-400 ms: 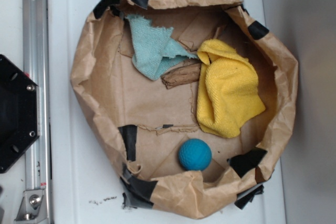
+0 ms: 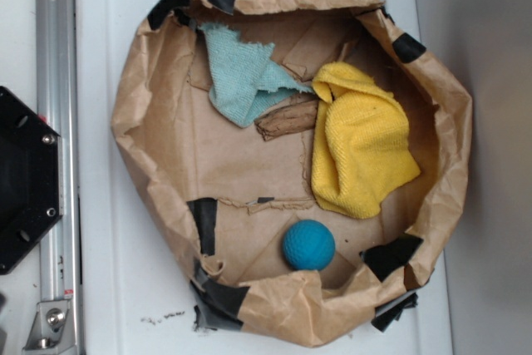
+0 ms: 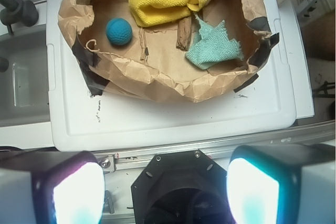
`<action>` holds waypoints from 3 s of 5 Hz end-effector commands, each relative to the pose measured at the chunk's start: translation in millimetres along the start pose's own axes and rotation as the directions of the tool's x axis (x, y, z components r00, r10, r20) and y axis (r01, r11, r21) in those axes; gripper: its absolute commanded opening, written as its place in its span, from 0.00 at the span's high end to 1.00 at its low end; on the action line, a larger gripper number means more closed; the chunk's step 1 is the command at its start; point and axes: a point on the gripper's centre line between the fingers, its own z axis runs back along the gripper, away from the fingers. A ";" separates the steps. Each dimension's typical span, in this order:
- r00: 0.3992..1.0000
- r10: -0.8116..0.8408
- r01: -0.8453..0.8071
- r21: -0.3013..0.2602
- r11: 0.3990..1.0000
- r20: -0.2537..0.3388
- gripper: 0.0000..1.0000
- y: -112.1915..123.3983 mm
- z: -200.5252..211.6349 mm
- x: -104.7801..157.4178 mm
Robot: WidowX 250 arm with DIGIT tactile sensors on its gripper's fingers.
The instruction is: Grab the blue cloth.
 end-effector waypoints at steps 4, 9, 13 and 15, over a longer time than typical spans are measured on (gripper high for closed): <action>0.765 -0.643 0.622 0.222 0.751 0.031 0.00 14.4 -145.0 134.1; 0.732 -0.678 0.679 0.156 0.717 -0.069 0.00 46.9 -201.4 126.4; 0.716 -0.693 0.698 0.109 0.707 -0.088 1.00 36.7 -244.5 142.5; 0.744 -0.668 0.668 0.076 0.741 -0.027 1.00 30.9 -181.0 139.3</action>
